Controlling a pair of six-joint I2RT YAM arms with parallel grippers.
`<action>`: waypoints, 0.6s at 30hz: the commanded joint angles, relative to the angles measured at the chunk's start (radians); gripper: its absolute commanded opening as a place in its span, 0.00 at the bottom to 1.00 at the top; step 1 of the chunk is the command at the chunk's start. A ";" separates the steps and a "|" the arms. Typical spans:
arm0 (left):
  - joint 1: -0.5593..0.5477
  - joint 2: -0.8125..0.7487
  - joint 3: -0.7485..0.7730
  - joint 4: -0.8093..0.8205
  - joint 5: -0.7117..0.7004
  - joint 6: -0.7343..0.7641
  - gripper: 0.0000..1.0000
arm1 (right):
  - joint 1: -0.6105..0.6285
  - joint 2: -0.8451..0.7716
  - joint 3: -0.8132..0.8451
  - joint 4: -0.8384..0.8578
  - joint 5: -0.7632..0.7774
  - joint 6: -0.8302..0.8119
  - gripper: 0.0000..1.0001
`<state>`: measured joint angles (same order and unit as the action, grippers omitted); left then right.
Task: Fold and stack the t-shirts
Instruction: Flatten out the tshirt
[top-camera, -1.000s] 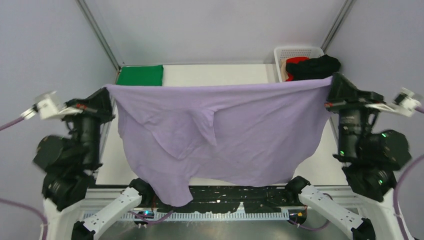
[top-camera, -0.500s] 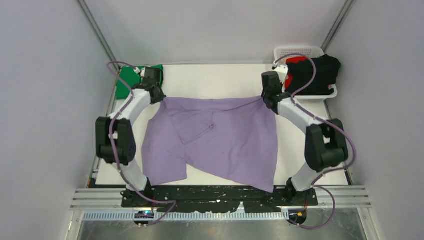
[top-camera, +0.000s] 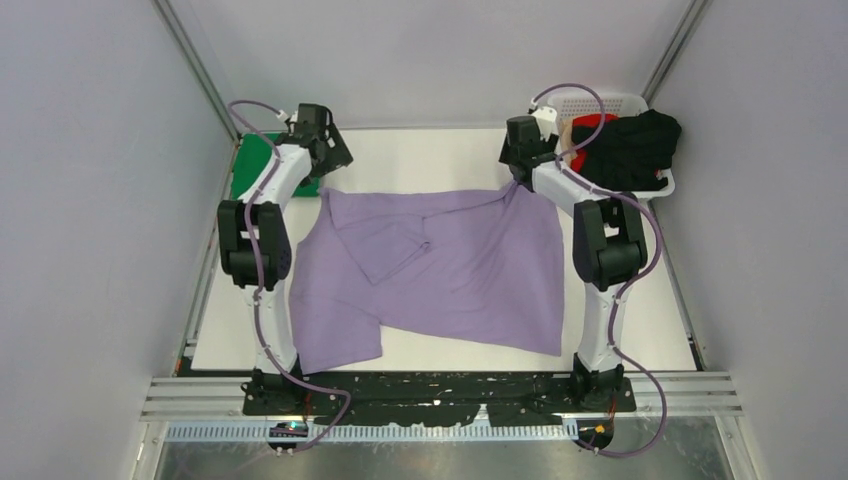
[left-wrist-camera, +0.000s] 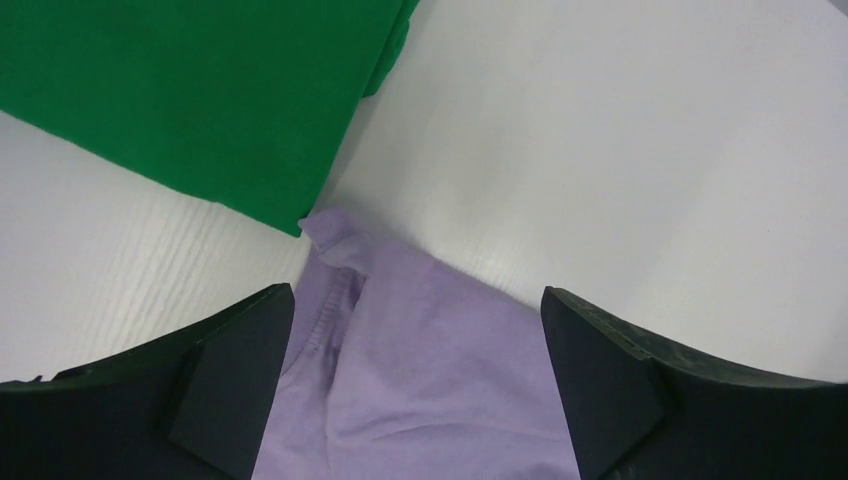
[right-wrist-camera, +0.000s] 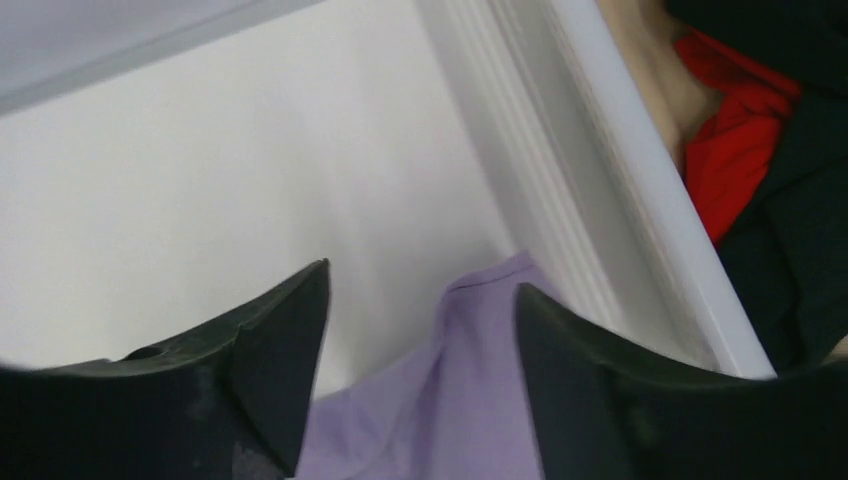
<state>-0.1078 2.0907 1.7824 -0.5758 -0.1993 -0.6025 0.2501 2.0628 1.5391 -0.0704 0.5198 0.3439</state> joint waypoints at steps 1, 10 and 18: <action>0.013 -0.047 0.083 -0.152 -0.054 -0.019 1.00 | -0.011 -0.044 0.083 -0.090 -0.006 0.021 0.93; -0.037 -0.506 -0.507 -0.022 0.189 0.000 1.00 | 0.058 -0.436 -0.279 -0.147 -0.121 0.050 0.96; -0.218 -0.676 -0.861 0.075 0.383 -0.032 0.99 | 0.107 -0.705 -0.702 -0.125 -0.386 0.159 0.95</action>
<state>-0.2546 1.4418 1.0103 -0.5941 0.0509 -0.6155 0.3485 1.4044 0.9665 -0.1978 0.2913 0.4320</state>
